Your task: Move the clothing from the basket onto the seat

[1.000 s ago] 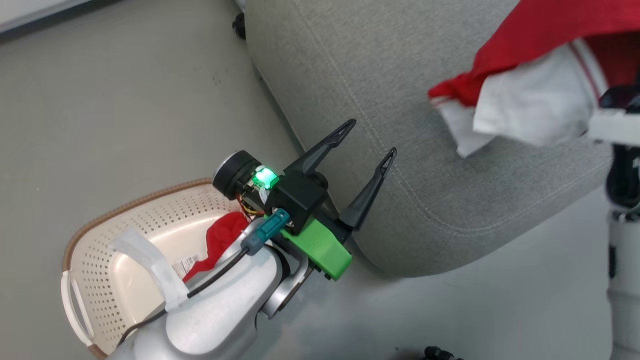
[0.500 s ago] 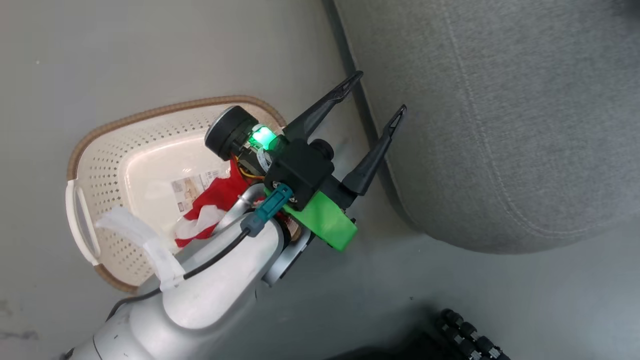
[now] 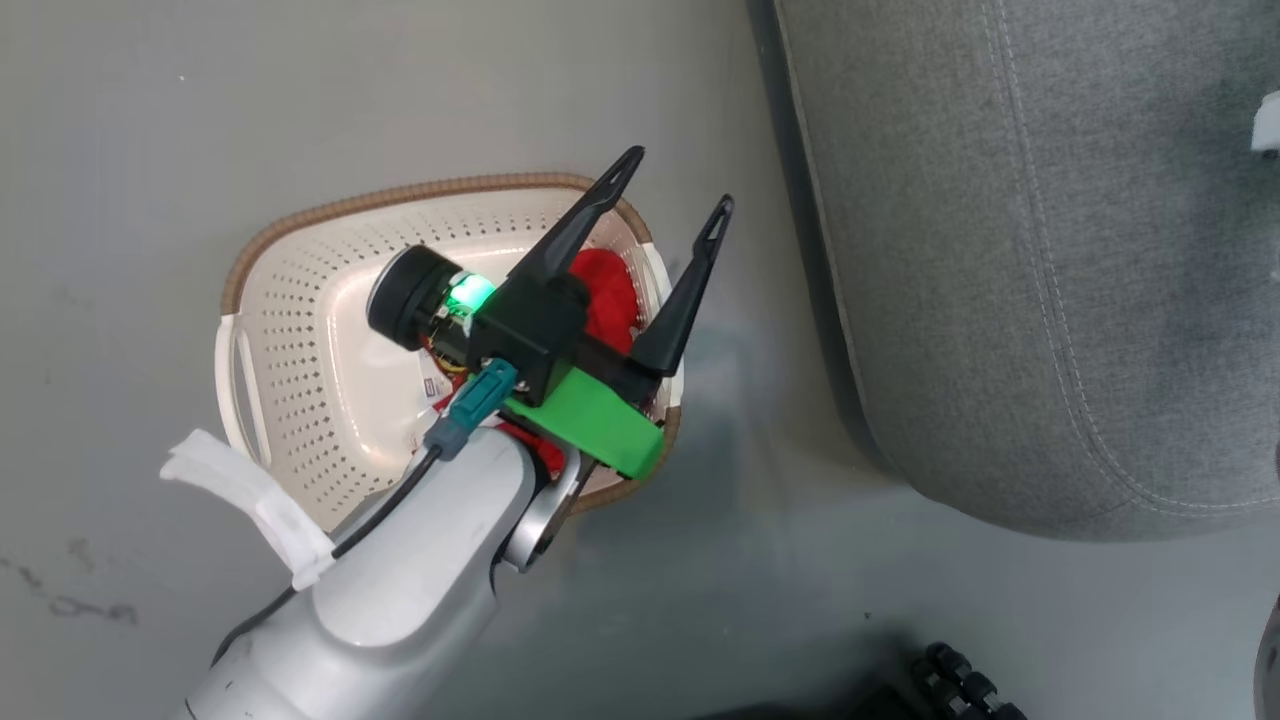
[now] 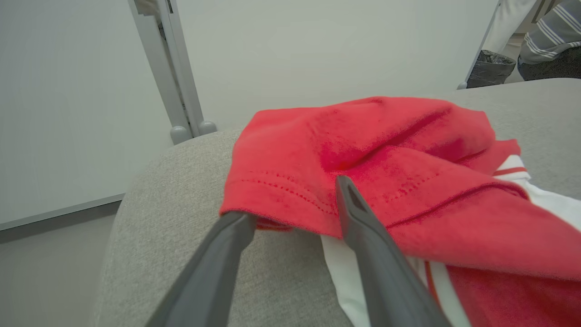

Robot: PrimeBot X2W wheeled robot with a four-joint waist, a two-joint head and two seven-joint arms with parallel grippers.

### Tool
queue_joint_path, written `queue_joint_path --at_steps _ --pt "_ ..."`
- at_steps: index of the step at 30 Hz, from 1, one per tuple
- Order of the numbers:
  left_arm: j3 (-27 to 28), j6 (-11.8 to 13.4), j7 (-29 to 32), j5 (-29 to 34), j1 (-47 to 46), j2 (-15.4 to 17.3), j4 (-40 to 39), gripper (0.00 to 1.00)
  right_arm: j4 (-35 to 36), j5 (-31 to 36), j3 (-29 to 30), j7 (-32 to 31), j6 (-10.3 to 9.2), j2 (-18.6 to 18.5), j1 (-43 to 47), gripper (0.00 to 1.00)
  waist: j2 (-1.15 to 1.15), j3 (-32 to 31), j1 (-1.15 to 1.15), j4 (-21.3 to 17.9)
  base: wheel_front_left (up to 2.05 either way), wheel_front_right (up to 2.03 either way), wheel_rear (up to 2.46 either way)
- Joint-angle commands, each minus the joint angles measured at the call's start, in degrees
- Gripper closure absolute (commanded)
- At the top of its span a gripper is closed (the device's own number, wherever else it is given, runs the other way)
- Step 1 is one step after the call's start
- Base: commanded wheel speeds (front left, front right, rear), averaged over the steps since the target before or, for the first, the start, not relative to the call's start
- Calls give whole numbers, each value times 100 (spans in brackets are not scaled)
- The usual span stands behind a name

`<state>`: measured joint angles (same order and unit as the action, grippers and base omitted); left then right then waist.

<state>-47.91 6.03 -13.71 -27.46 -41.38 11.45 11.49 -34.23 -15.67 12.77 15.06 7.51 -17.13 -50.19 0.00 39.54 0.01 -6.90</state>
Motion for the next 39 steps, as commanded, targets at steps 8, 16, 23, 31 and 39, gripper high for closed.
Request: queue_joint_path --at_steps 8,16,23,31,39 --pt "847 213 -148 -133 908 -129 327 0 1353 -25 -586 18 -4 366 1745 0 0 -1595 -1 243 0 0 0" --pt "2121 124 -144 230 2204 -392 331 0 1976 23 -1527 17 -4 548 3148 0 0 -2661 -1 655 0 0 0" --pt "3170 -136 -144 668 3214 -650 238 0 2315 277 -1900 18 -4 858 3878 0 0 -3437 -1 878 0 0 0" --pt "4022 -514 -145 1228 4135 -839 -590 0 2883 559 -1913 18 -4 1000 4478 0 0 -3941 -1 890 0 0 0" --pt "4017 -625 -144 1352 4723 -852 -1231 0 3255 766 -1783 17 -4 1009 5193 0 0 -4225 -1 876 0 0 0"
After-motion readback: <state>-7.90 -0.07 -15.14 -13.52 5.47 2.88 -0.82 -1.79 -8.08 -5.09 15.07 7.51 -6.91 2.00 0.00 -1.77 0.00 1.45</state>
